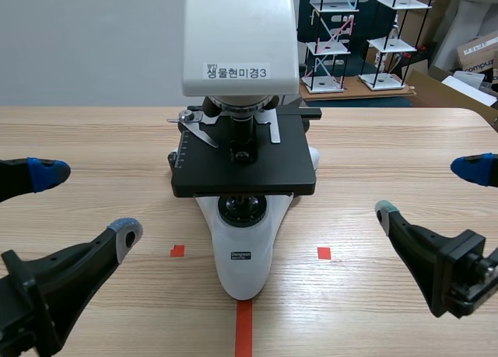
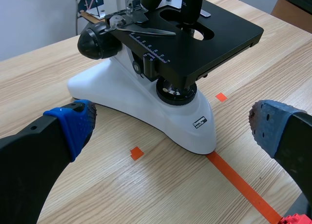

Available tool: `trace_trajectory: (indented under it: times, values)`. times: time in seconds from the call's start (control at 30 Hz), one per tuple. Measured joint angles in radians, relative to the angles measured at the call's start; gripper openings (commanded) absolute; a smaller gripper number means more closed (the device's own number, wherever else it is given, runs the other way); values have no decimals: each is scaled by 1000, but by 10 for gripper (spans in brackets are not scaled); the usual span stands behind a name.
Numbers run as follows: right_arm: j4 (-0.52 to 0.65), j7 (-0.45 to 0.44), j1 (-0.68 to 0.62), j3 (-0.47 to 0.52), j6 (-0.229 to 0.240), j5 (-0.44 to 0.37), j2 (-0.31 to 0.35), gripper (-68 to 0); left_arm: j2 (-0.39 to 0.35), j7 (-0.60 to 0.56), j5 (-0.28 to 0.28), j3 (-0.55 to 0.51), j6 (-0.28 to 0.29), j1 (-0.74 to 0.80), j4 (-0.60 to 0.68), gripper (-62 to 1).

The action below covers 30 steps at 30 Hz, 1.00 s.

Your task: Point at the coarse focus knob

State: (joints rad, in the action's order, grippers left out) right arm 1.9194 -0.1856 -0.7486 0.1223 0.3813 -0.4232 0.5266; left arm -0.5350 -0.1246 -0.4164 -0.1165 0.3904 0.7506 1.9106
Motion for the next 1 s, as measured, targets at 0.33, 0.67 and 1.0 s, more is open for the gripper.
trace_trajectory:
  times: [0.33,0.67,1.0]
  values:
    - [0,0,0,0,0,23,0,4,0,0,0,0,0,0,0,14]
    - [0,0,0,0,0,22,0,4,0,0,0,0,0,0,0,14]
    - [0,0,0,0,0,22,0,4,0,-42,0,0,0,0,0,14]
